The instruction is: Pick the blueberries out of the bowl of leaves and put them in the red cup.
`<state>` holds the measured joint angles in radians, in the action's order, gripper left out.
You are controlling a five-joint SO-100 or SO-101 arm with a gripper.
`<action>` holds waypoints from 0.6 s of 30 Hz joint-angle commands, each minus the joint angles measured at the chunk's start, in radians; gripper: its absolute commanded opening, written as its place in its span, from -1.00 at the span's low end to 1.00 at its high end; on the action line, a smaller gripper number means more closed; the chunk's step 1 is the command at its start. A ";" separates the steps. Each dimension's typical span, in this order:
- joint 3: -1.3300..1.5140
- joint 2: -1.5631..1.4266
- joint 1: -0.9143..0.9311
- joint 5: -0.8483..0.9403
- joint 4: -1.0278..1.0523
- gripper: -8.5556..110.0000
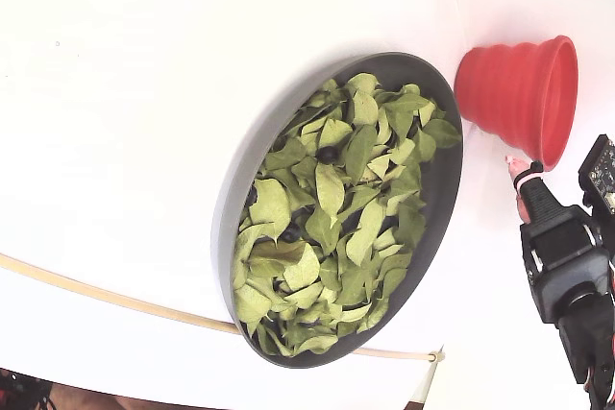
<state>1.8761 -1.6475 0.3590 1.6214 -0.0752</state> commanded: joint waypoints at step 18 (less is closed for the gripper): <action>0.074 -0.236 -0.037 -0.008 0.081 -0.57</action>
<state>1.9604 -1.7211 0.3252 1.6199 0.0031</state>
